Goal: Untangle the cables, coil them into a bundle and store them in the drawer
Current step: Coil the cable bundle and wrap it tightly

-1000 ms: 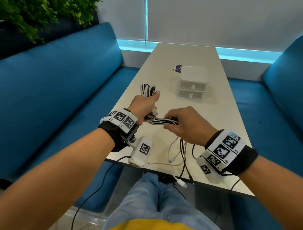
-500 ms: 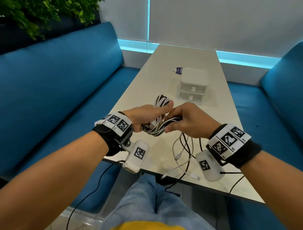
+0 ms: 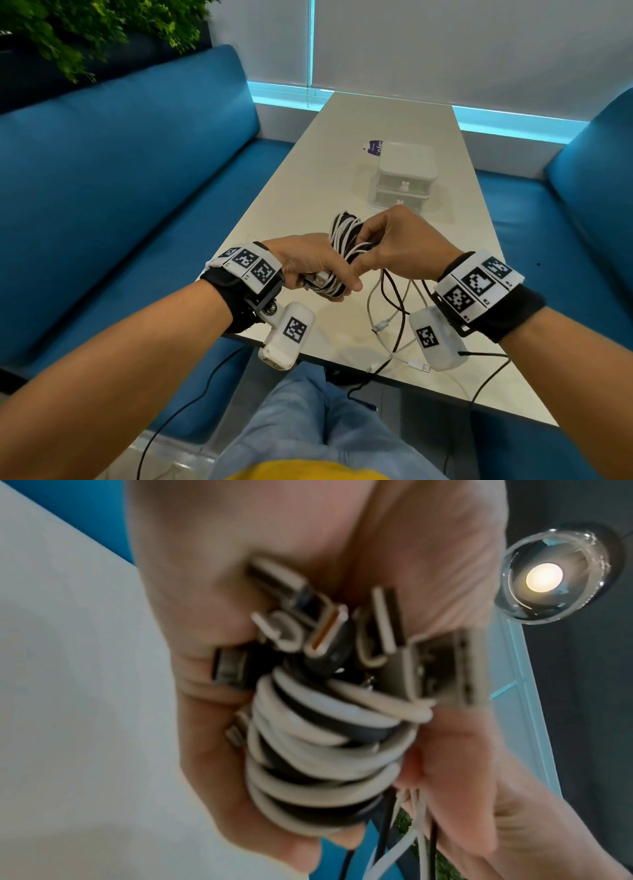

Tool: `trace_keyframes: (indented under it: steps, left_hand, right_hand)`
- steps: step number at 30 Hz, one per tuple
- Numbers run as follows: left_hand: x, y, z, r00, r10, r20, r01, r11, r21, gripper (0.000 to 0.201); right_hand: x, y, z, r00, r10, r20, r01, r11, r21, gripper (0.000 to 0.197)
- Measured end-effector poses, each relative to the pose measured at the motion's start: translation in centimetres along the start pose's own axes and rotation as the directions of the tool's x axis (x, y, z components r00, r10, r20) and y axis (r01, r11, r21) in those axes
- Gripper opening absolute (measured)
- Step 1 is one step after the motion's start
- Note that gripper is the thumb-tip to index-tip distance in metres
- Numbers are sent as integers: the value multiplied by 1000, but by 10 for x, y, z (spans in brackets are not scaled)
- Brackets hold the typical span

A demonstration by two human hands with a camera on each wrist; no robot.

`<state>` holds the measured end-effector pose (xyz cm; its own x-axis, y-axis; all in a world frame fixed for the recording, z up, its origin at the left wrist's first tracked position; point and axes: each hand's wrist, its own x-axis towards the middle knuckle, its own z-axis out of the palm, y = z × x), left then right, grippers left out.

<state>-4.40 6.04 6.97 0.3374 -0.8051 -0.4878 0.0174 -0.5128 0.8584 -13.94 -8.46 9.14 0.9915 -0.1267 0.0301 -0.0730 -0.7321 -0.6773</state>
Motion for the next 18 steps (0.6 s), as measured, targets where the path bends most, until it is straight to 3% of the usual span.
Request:
trace_keyframes:
  steps: [2, 5, 11, 15, 18]
  left_hand:
    - [2, 0, -1, 1000, 1, -17, 0, 1000, 30, 29]
    - [3, 1, -2, 1000, 1, -21, 1, 997, 76, 51]
    - [-1, 5, -1, 999, 25, -31, -21, 994, 105, 53]
    - [-7, 2, 6, 1000, 23, -13, -23, 1000, 13, 36]
    - [-7, 2, 8, 998, 31, -59, -30, 999, 14, 46]
  right_hand:
    - [0, -2, 1, 1000, 10, -16, -11, 999, -39, 25]
    - [-1, -6, -1, 999, 15, -35, -18, 997, -74, 26]
    - [1, -8, -2, 999, 16, -30, -19, 996, -90, 27]
    - [2, -8, -7, 1000, 13, 7, -12, 999, -33, 31]
    - [2, -8, -8, 1000, -10, 10, 10, 1000, 4, 33]
